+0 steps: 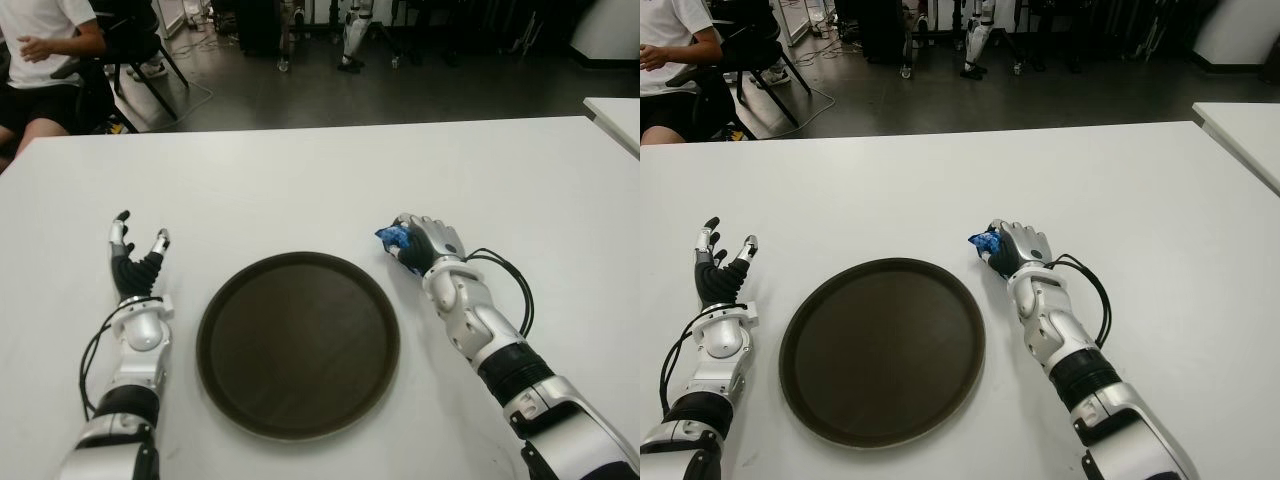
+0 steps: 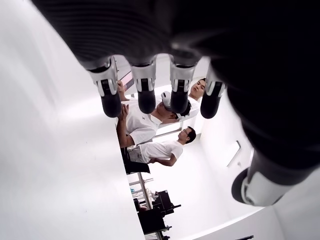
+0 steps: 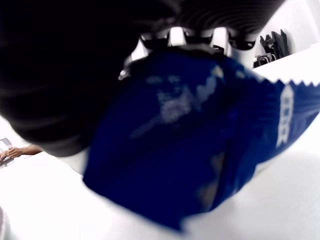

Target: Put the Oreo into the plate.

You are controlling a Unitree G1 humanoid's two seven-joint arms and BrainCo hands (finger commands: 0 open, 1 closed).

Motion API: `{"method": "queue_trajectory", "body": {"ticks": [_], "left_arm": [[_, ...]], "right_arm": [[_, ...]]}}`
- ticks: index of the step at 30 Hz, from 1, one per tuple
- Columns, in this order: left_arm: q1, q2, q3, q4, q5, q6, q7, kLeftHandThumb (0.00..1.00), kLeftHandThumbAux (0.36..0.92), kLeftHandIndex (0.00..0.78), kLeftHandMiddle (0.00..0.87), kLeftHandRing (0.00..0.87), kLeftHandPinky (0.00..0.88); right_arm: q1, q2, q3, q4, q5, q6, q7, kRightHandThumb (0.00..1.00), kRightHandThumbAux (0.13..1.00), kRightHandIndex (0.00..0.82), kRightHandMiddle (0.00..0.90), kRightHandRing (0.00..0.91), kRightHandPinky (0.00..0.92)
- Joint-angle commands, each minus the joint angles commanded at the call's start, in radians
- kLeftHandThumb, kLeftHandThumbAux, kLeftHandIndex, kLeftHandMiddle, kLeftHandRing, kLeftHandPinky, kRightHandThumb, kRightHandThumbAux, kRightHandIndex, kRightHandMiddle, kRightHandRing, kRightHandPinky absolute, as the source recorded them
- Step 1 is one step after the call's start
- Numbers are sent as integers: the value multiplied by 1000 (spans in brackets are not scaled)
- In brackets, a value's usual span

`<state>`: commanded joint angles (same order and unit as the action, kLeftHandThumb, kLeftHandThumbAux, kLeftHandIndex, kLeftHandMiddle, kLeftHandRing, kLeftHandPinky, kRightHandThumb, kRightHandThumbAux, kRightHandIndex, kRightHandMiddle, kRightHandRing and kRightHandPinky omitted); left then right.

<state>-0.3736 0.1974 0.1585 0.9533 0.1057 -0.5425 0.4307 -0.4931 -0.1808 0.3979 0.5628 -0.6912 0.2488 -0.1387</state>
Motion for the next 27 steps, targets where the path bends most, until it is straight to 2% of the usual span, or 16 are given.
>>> {"method": "queue_trajectory", "body": {"ticks": [4,13,18,25,27], "left_arm": [[1,-3,1,-2,-2,1,3,13,660,47,44,16,15],[-7,-5,10,7,-9,17,11,0,646,45,44,13,9],[-8,-5,12,8,-11,27,4,3,644,47,45,15,10],[-6,-6,12,5,-12,24,-5,0,647,46,34,2,3],[-5,-5,10,2,-8,23,-2,0,647,45,32,1,2]], "right_arm": [[-2,-1,2,4,0,-1,-3,707,715,437,770,763,762],[-2,0,0,10,-2,-10,-27,709,715,440,783,778,776],[1,9,-11,17,2,-25,-85,712,713,441,794,796,799],[12,21,-61,37,51,-125,-191,711,714,442,817,820,815],[21,20,-94,28,97,-181,-202,710,714,442,818,821,815]]}}
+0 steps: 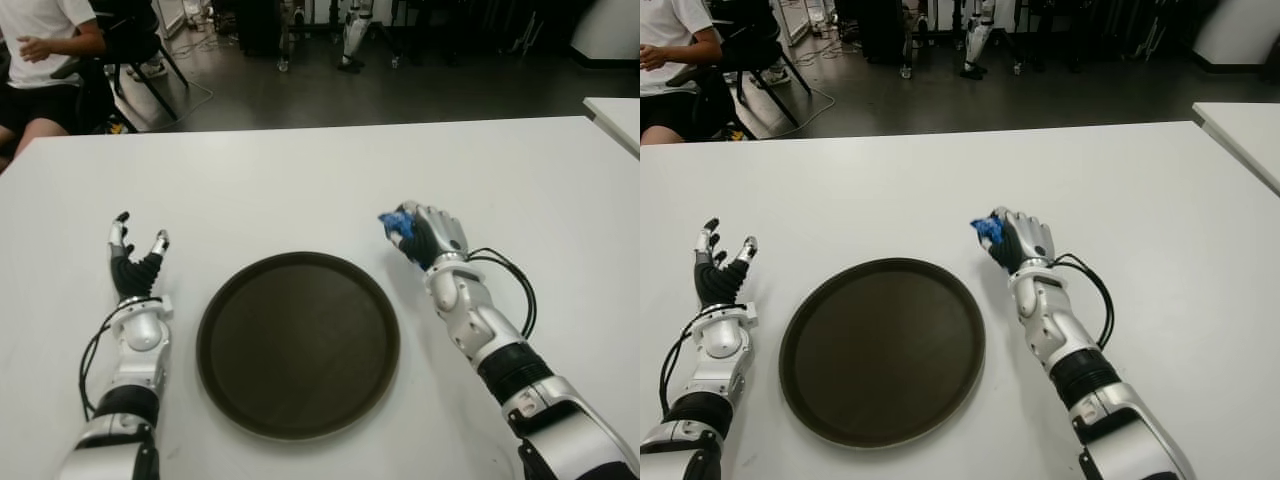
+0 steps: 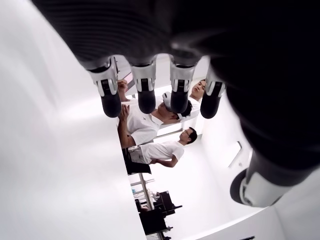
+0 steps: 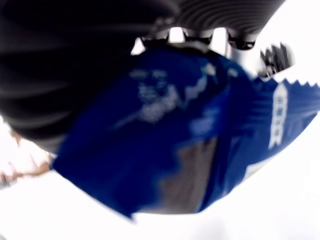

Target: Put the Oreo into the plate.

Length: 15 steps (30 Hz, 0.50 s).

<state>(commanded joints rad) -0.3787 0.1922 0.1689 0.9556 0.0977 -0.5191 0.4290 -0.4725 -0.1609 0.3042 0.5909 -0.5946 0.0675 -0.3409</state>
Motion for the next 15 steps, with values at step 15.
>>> {"method": "queue_trajectory", "body": {"ticks": [15], "left_arm": [[-5,5,-5,7,12,18,11,0,628,50,43,22,25]], "right_arm": [[8,25,-106,20,153,-200,-42,712,714,442,833,836,832]]}}
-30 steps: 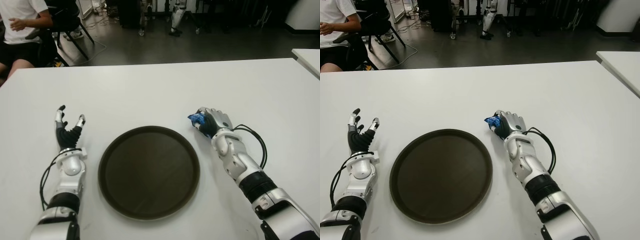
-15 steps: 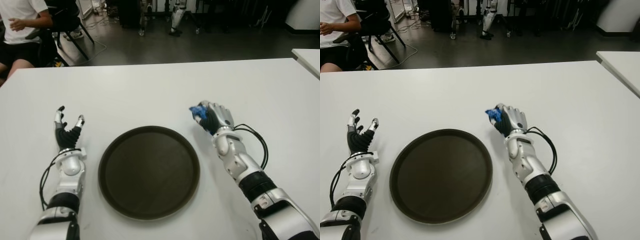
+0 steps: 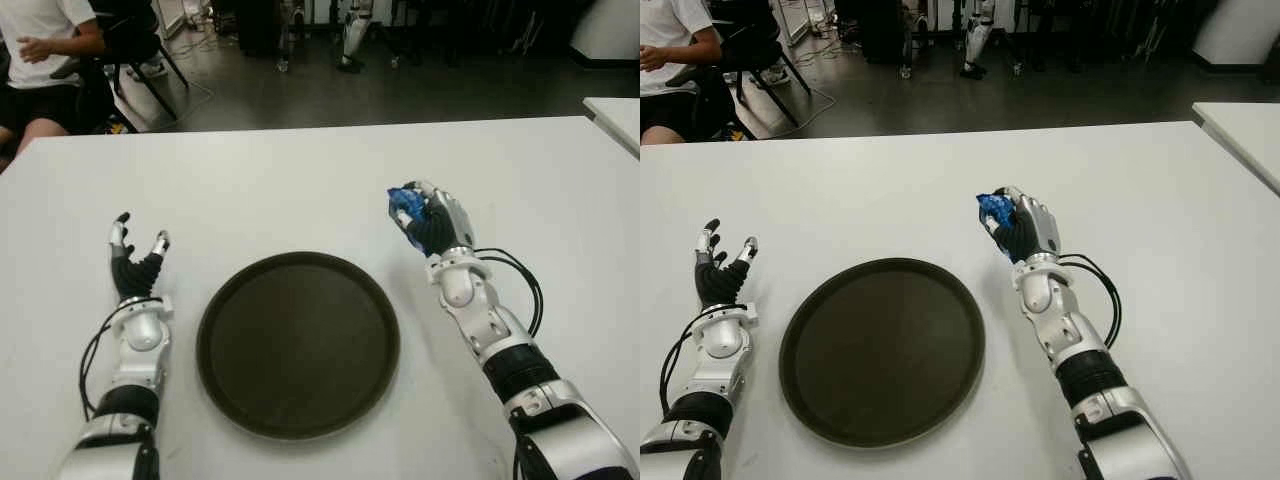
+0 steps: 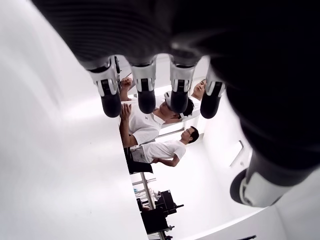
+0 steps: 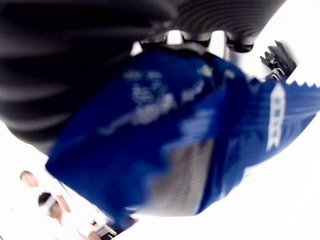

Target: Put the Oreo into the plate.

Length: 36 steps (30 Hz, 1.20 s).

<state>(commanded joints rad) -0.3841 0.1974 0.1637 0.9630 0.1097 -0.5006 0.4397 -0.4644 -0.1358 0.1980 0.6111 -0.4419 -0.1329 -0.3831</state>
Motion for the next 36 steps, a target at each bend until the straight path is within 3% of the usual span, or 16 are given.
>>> {"method": "queue_trajectory", "body": {"ticks": [18,27,36], "left_arm": [[-13,-4,7,38,-10,-3,5,3,664,67,77,54,42],[-10,-4,-4,38,3,-21,10,0,667,64,67,39,25],[-16,0,-1,62,0,-20,19,0,671,64,63,41,32]], "right_arm": [[-19,9,-63,-29,92,-56,56,712,715,442,832,832,826],[-52,25,-72,-24,114,-94,59,713,714,442,835,837,833],[-98,63,-115,-7,182,-122,67,715,713,443,822,823,813]]}}
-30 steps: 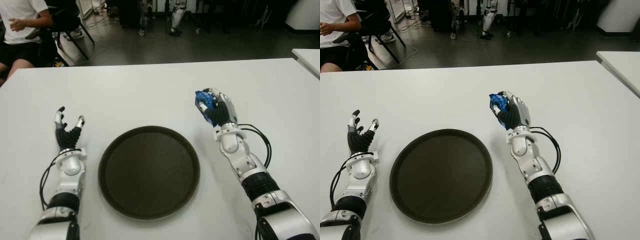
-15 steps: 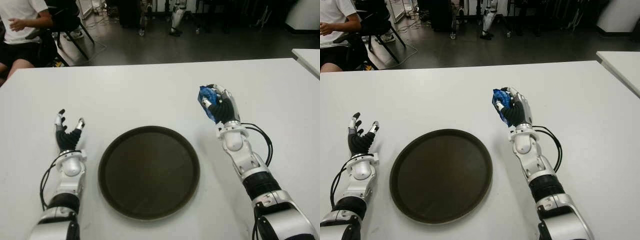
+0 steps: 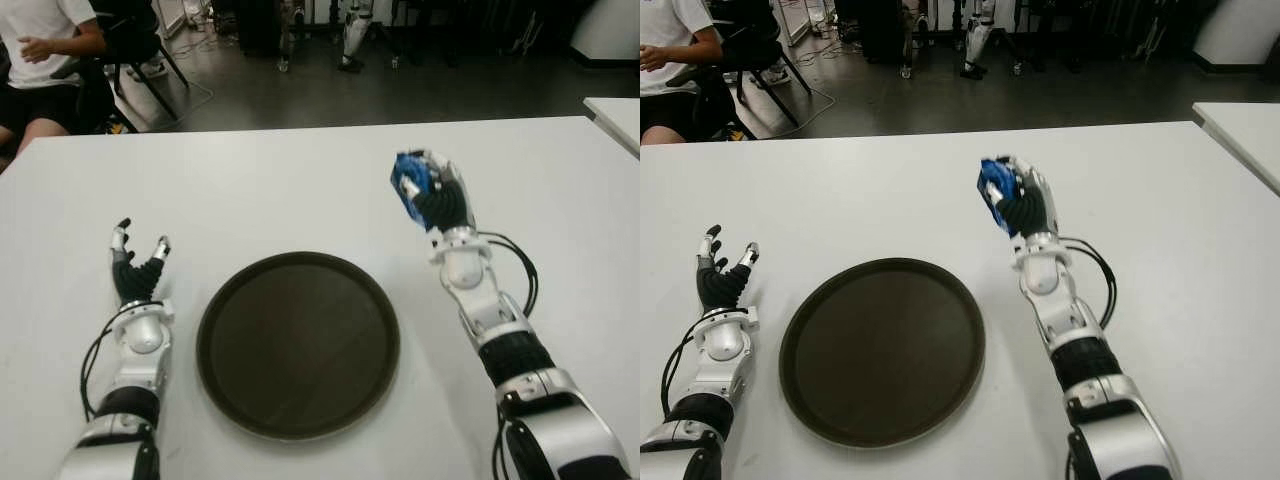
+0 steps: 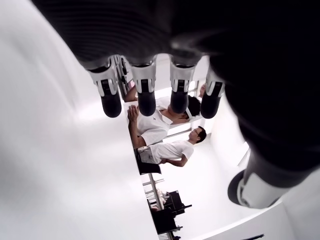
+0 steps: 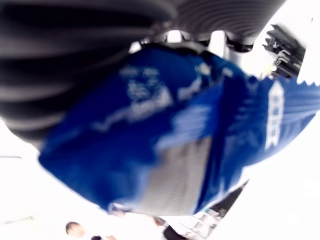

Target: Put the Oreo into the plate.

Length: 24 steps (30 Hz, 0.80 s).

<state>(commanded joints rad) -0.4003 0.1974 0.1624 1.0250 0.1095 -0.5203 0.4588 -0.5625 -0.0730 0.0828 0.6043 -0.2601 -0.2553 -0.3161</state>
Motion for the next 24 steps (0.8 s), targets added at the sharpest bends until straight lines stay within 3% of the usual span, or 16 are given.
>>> {"method": "queue_trajectory", "body": {"ticks": [24], "left_arm": [[4,9,-4,11,0,-19,-6,0,637,60,57,32,25]], "right_arm": [[-41,59,-64,-17,113,-132,58,711,715,441,814,806,798]]}}
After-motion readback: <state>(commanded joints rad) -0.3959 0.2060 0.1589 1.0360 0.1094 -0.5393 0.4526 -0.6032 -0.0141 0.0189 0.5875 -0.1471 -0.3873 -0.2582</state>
